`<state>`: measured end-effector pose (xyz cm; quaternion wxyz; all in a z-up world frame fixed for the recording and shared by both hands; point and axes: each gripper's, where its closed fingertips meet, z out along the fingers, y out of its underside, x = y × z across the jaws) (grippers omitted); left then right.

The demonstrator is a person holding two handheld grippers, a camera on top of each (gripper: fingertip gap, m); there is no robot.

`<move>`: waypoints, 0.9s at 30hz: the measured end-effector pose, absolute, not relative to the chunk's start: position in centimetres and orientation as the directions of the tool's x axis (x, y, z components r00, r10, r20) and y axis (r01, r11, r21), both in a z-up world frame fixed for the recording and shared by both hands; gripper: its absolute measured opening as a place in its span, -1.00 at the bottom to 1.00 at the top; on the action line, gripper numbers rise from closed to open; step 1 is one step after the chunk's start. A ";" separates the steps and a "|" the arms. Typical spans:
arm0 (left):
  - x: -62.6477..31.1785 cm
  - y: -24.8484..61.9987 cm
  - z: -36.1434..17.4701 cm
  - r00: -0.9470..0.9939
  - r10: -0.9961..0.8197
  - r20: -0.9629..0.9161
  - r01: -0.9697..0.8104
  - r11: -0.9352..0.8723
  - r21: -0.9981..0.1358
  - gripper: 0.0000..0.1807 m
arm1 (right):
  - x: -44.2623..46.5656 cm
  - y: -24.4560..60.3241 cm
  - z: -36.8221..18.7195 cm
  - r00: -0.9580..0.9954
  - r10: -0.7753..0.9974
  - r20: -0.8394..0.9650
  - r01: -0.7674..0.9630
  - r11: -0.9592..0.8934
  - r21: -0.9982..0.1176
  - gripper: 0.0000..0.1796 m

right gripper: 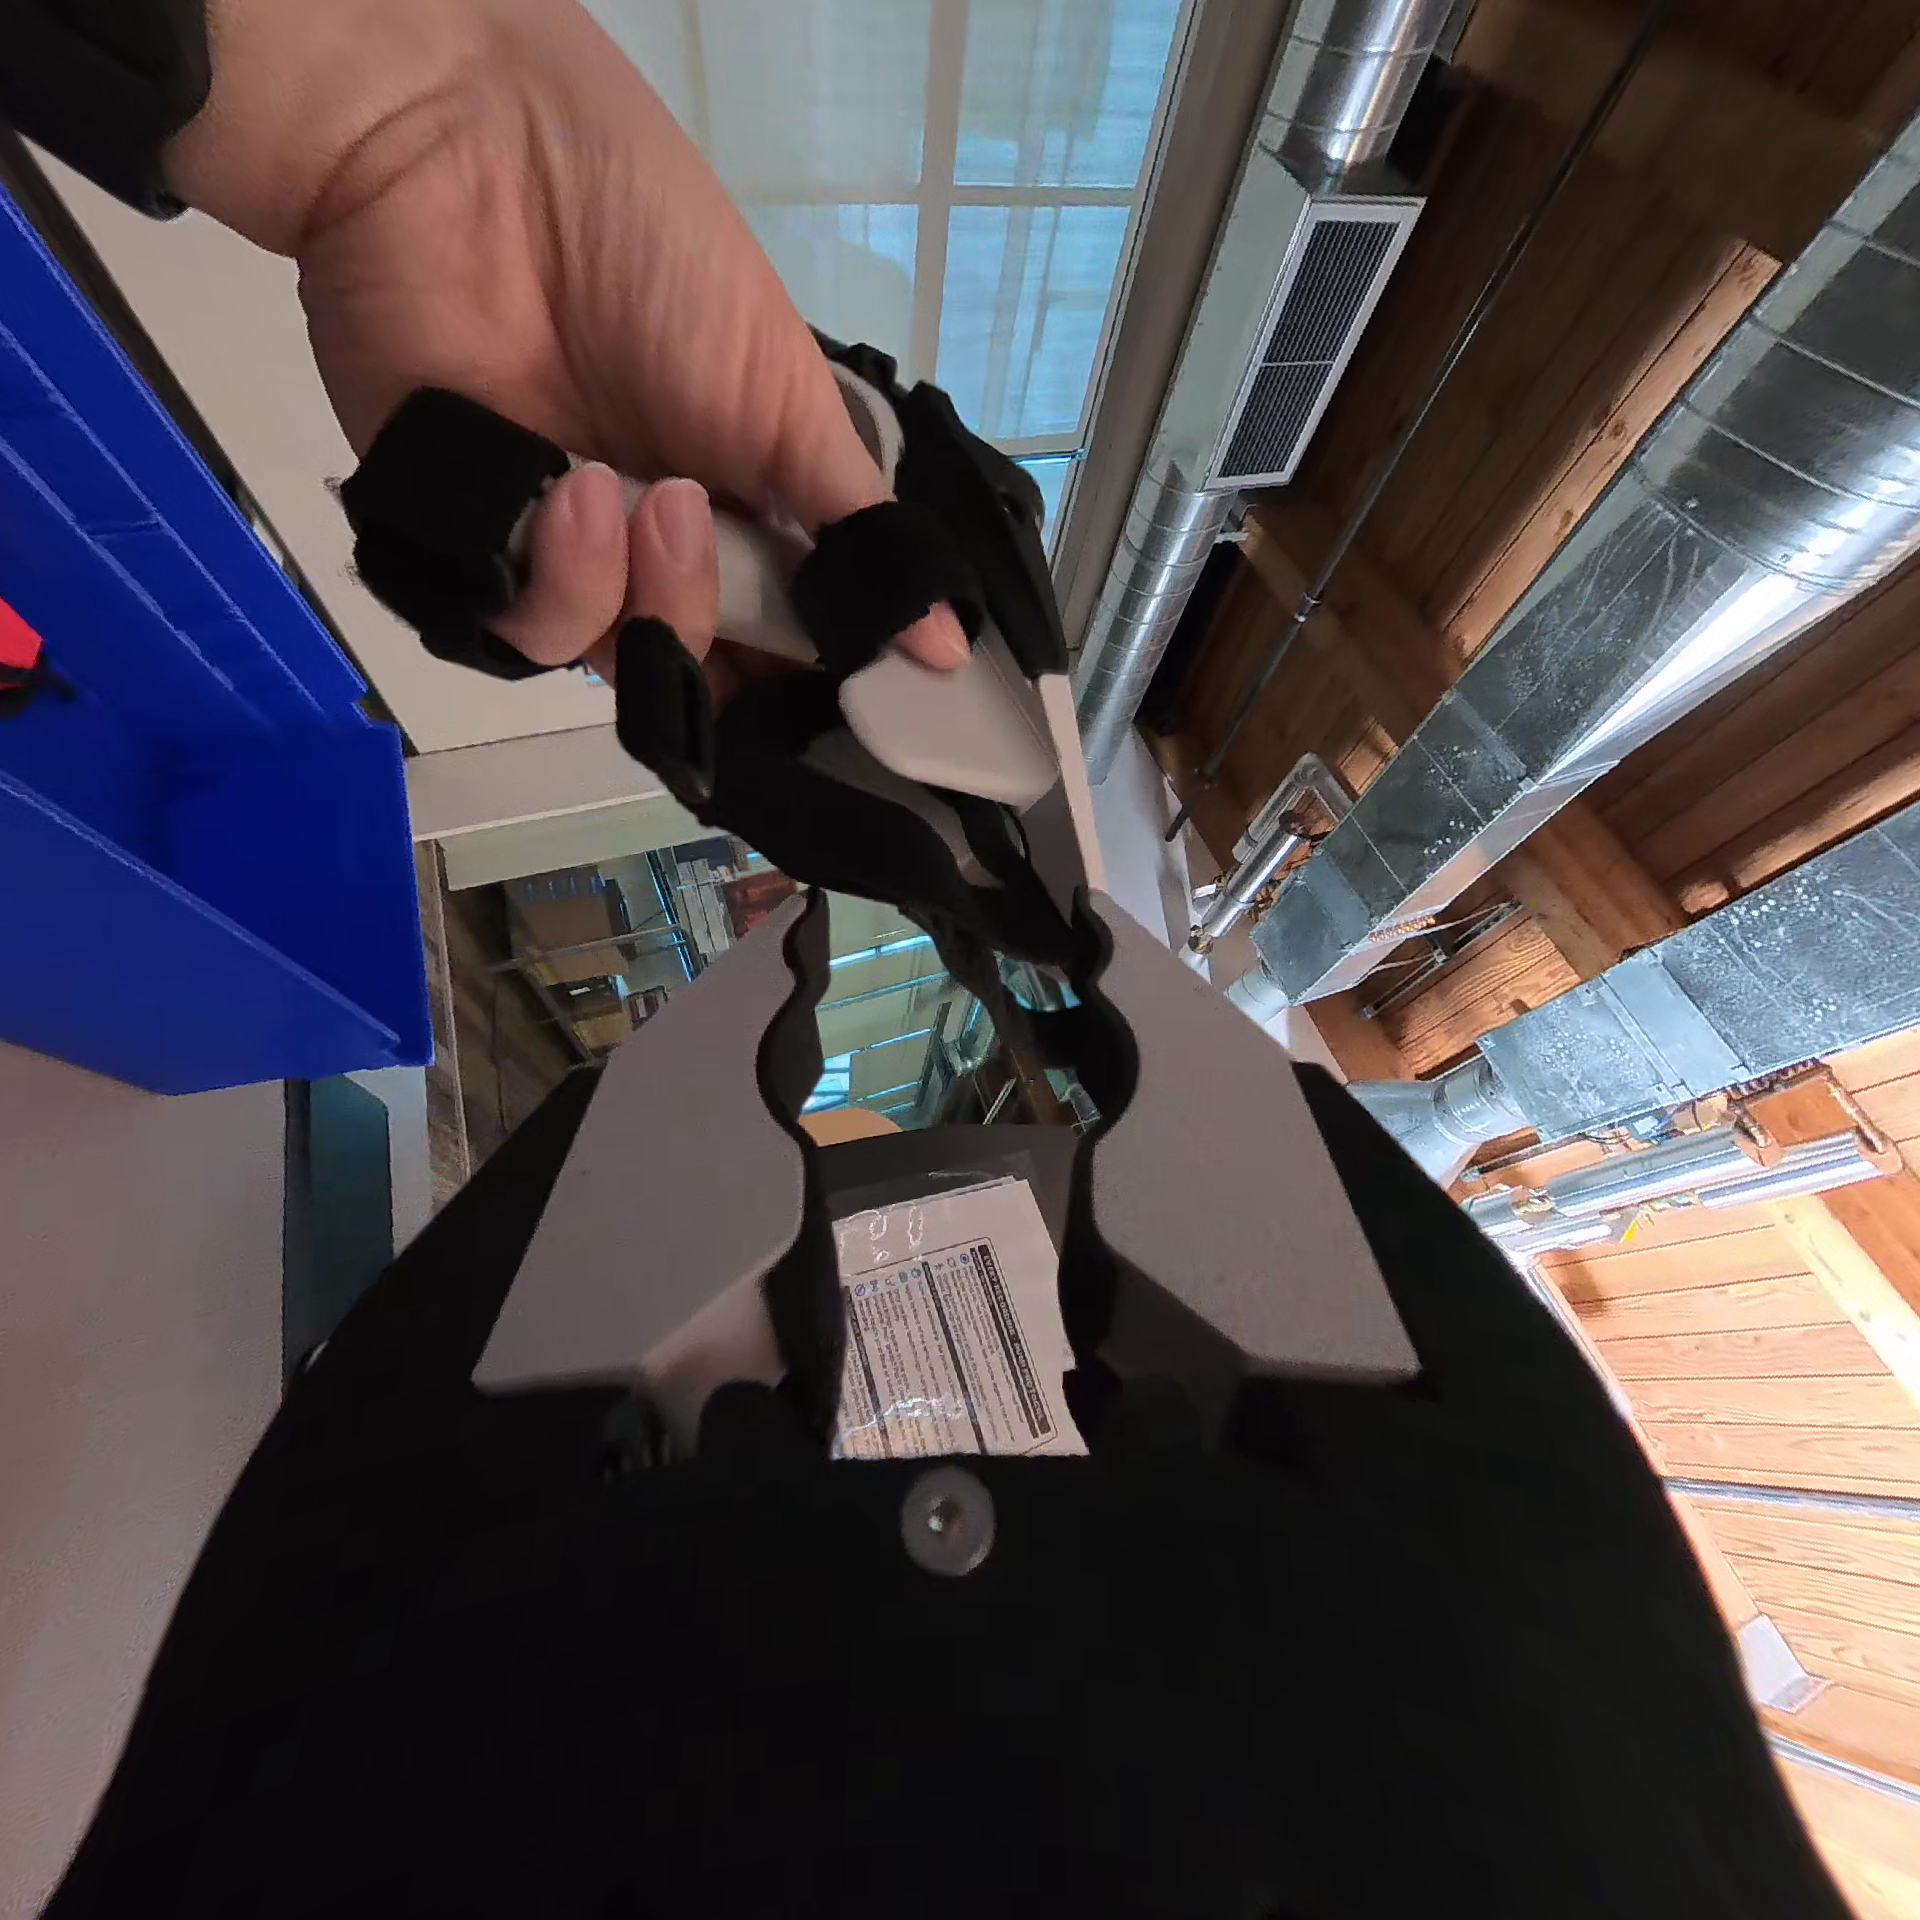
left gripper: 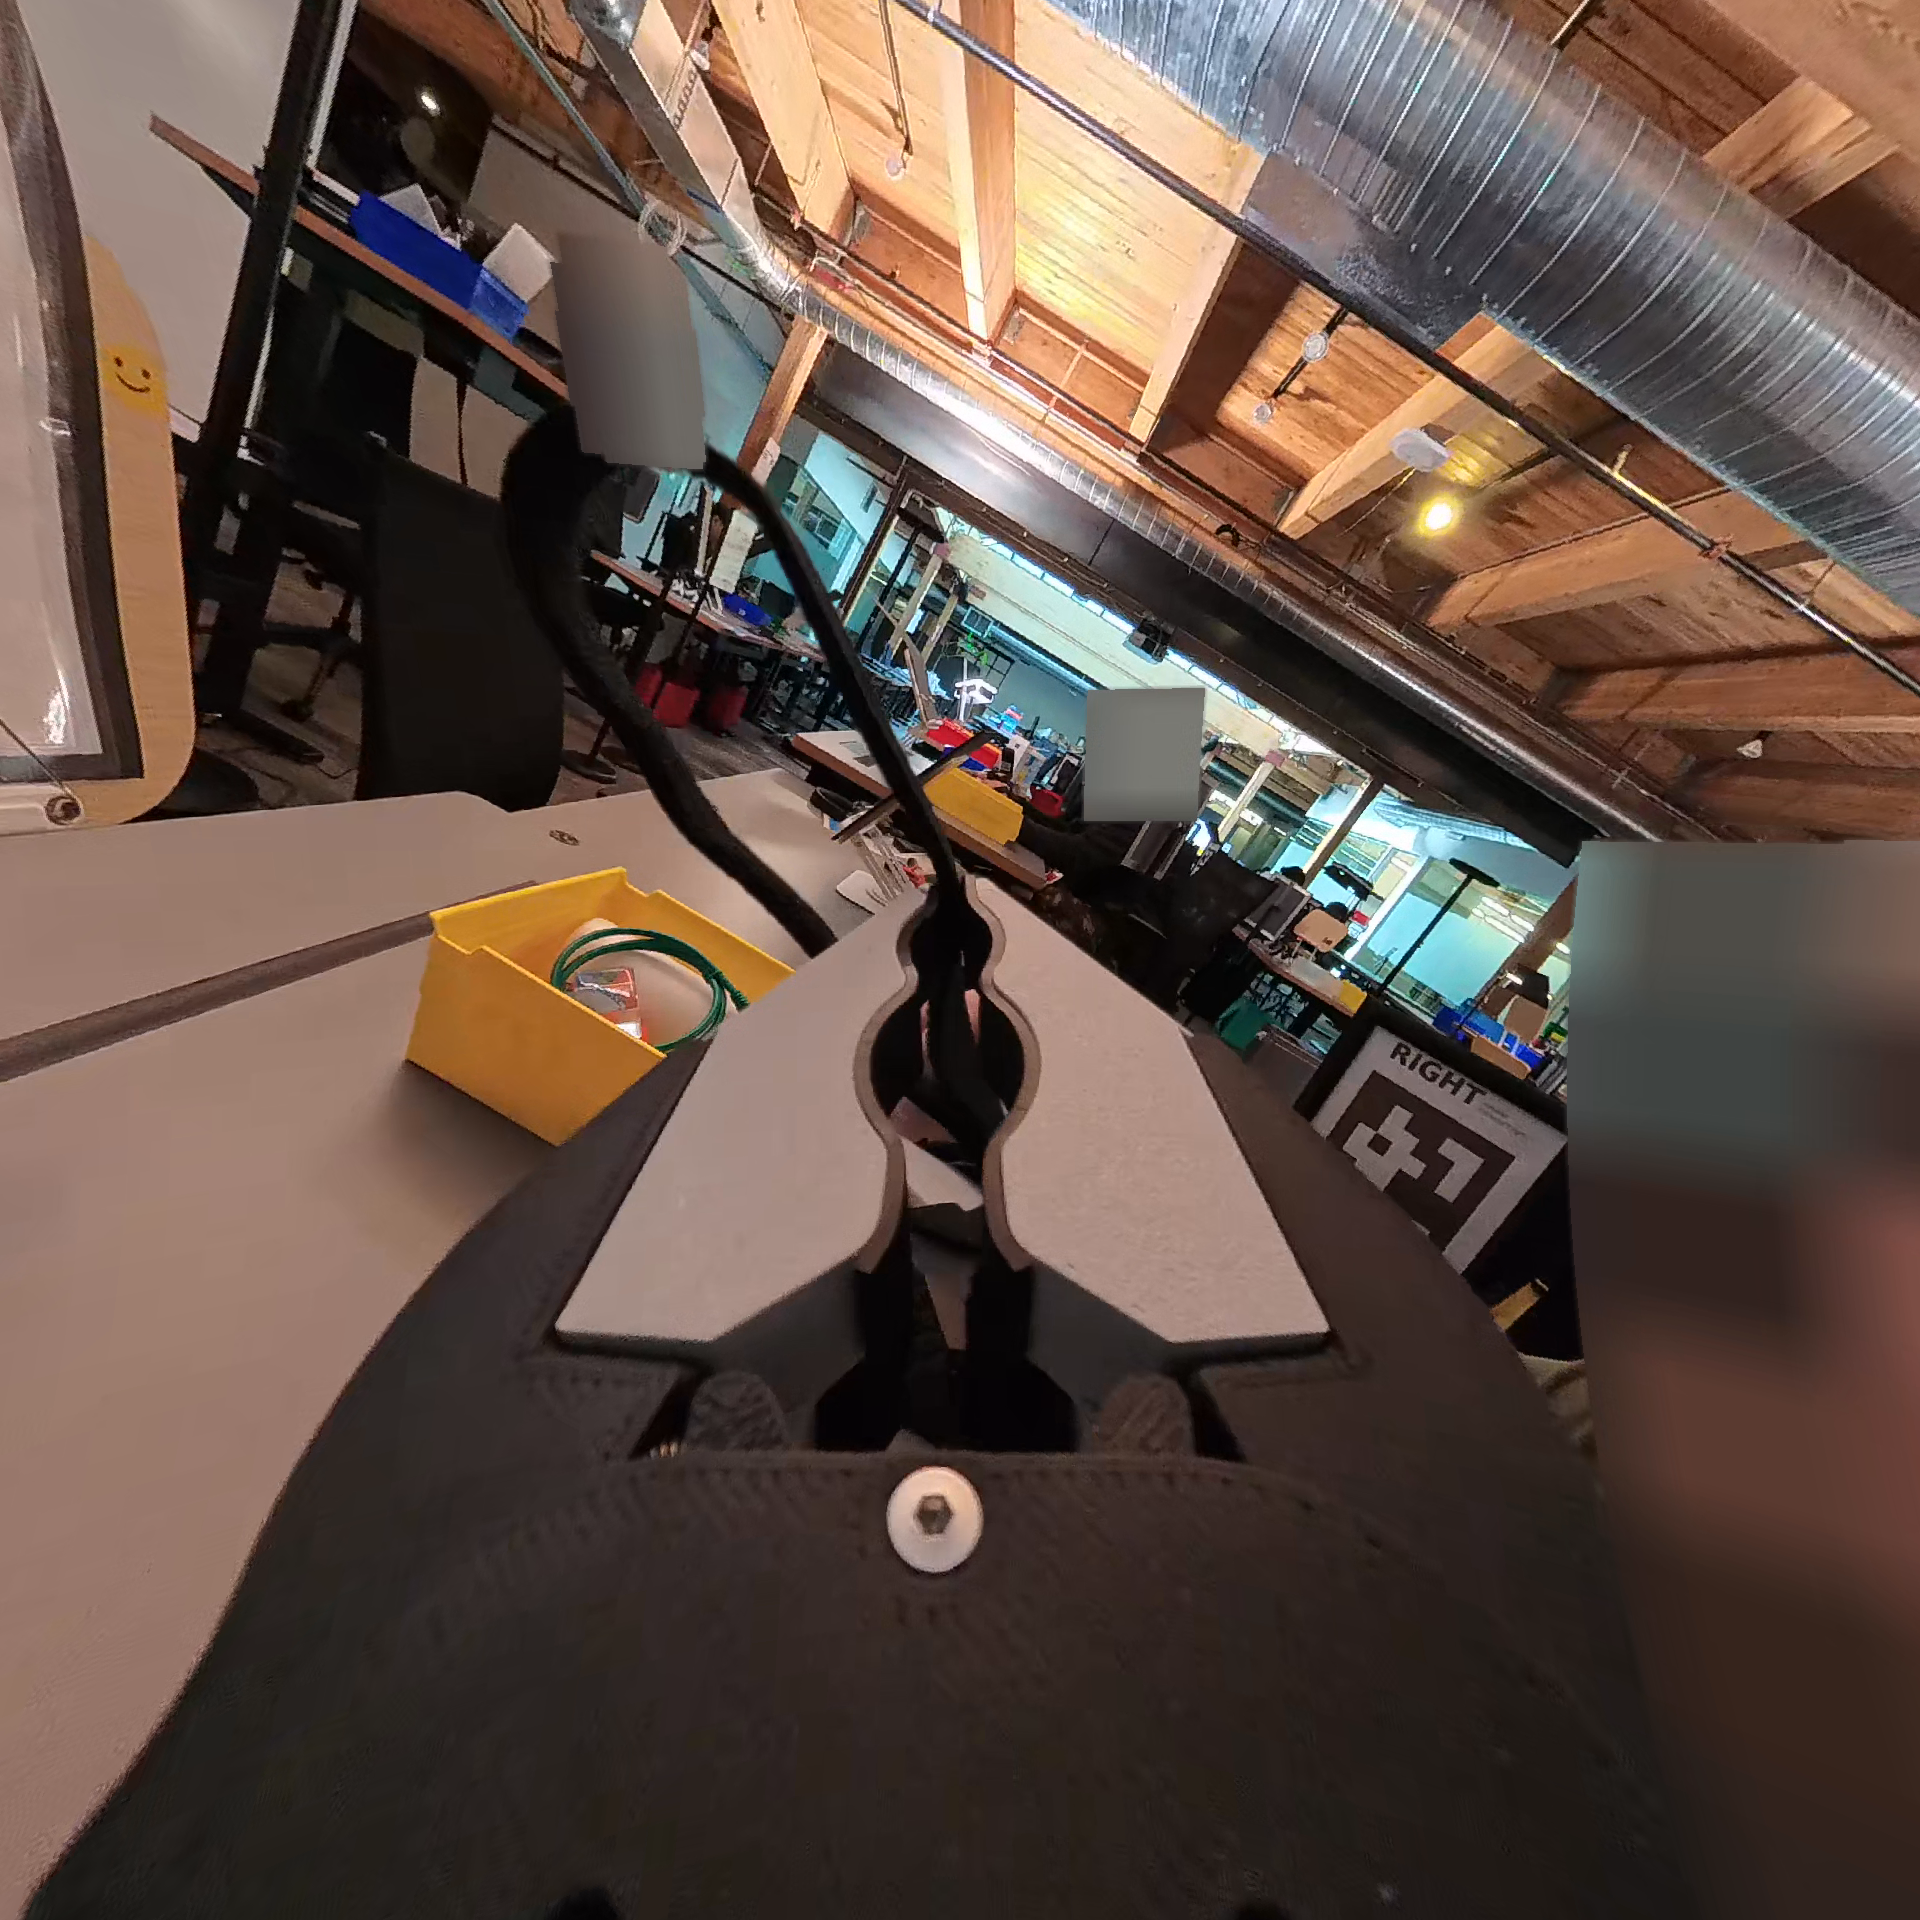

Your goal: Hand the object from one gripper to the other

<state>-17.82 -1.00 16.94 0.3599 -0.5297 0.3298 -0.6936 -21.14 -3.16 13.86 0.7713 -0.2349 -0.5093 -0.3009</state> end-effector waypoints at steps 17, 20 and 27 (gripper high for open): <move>-19.8 3.5 15.0 0.285 -0.929 0.236 0.051 -0.231 -0.972 -0.29 | -17.5 -2.2 16.3 0.644 0.606 0.466 0.195 0.460 -0.866 -0.96; -20.0 0.6 16.9 0.132 -0.974 0.185 0.088 -0.175 -0.981 -0.38 | -18.2 -2.1 13.7 0.510 0.846 0.155 0.105 0.118 -0.987 -0.96; -19.1 -4.1 17.5 -0.020 -0.999 -0.025 0.052 0.024 -0.998 -0.40 | -19.1 -2.9 11.4 0.318 0.941 -0.120 0.066 -0.148 -0.987 -0.96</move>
